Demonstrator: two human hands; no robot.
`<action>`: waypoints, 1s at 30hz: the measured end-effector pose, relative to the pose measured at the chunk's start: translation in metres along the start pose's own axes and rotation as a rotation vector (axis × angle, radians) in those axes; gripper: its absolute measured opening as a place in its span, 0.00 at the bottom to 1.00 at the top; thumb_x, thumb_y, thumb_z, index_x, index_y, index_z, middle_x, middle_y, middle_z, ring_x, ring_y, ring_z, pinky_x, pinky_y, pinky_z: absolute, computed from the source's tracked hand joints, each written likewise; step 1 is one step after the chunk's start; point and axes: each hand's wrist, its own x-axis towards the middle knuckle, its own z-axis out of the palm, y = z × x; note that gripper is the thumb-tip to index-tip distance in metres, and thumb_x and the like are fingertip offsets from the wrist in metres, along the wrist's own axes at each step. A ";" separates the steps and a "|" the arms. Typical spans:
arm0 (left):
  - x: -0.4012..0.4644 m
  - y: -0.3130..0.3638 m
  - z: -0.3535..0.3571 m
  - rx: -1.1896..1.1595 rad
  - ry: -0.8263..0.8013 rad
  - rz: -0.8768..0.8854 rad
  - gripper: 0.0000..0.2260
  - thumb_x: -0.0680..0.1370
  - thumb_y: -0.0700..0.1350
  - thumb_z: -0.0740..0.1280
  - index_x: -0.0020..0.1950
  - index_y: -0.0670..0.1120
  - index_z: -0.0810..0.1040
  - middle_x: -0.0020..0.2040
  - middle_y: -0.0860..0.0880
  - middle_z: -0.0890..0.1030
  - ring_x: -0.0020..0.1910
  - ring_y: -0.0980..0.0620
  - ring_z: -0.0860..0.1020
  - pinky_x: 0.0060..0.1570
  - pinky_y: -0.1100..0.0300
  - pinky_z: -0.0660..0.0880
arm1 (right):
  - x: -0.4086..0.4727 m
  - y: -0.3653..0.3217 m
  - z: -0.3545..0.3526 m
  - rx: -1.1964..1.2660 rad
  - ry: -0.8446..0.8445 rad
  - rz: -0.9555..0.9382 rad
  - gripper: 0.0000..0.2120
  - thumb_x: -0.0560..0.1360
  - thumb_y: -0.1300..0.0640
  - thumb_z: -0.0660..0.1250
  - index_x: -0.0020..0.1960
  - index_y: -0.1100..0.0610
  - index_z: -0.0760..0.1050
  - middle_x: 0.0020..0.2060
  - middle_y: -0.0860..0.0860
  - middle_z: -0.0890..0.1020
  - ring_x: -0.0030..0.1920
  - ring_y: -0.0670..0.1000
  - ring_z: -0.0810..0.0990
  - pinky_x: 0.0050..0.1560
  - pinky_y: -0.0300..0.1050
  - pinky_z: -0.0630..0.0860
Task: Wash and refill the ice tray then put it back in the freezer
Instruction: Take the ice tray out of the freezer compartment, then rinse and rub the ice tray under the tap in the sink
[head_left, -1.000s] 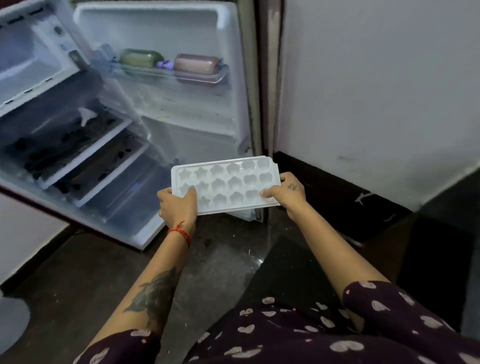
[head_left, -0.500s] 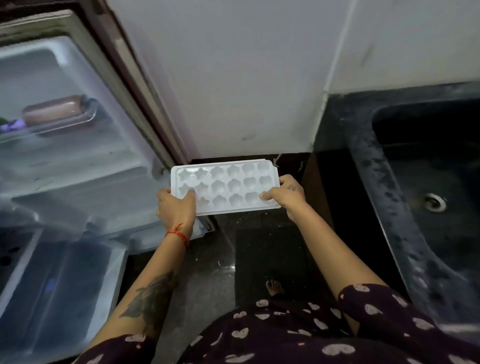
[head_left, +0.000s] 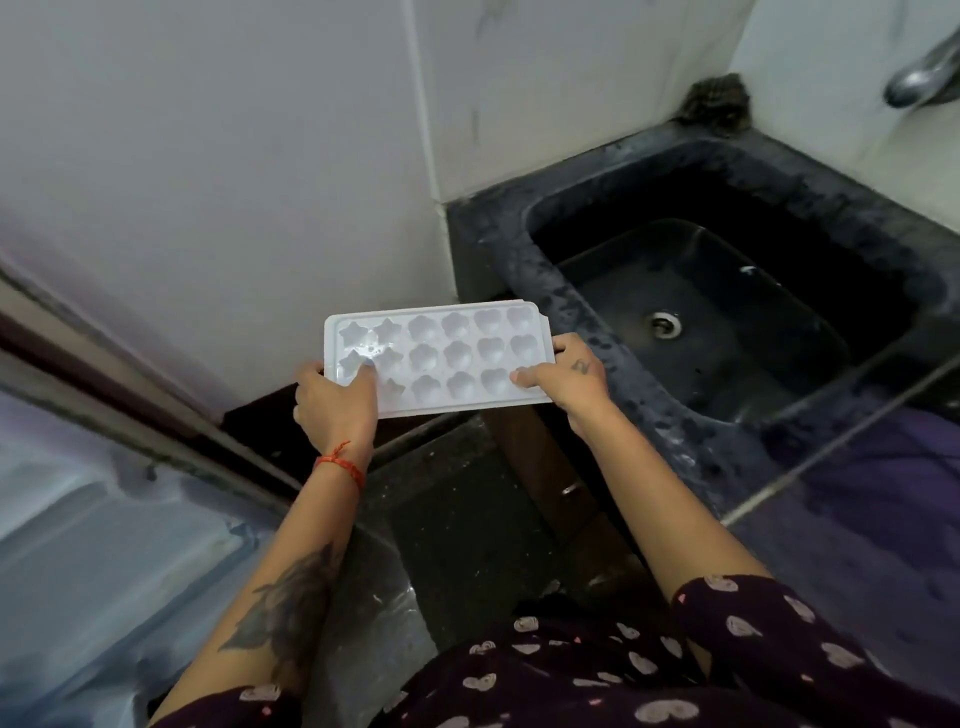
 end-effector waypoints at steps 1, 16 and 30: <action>-0.001 0.007 0.007 -0.005 -0.014 0.016 0.23 0.72 0.52 0.70 0.62 0.44 0.69 0.61 0.44 0.76 0.61 0.42 0.73 0.56 0.50 0.74 | 0.004 -0.001 -0.007 0.003 0.026 -0.001 0.21 0.66 0.60 0.76 0.56 0.56 0.72 0.54 0.52 0.79 0.54 0.54 0.78 0.56 0.52 0.77; -0.033 0.110 0.113 -0.035 -0.237 0.266 0.20 0.76 0.49 0.67 0.64 0.44 0.68 0.60 0.44 0.76 0.51 0.48 0.76 0.45 0.58 0.70 | 0.058 -0.003 -0.116 0.199 0.238 -0.003 0.19 0.67 0.60 0.75 0.54 0.55 0.71 0.53 0.53 0.78 0.53 0.54 0.78 0.48 0.46 0.76; -0.073 0.169 0.220 0.020 -0.538 0.405 0.18 0.76 0.48 0.67 0.63 0.45 0.71 0.56 0.49 0.75 0.54 0.49 0.74 0.50 0.57 0.70 | 0.073 0.029 -0.206 0.380 0.506 0.108 0.19 0.66 0.59 0.76 0.53 0.53 0.72 0.53 0.52 0.80 0.52 0.52 0.79 0.40 0.39 0.73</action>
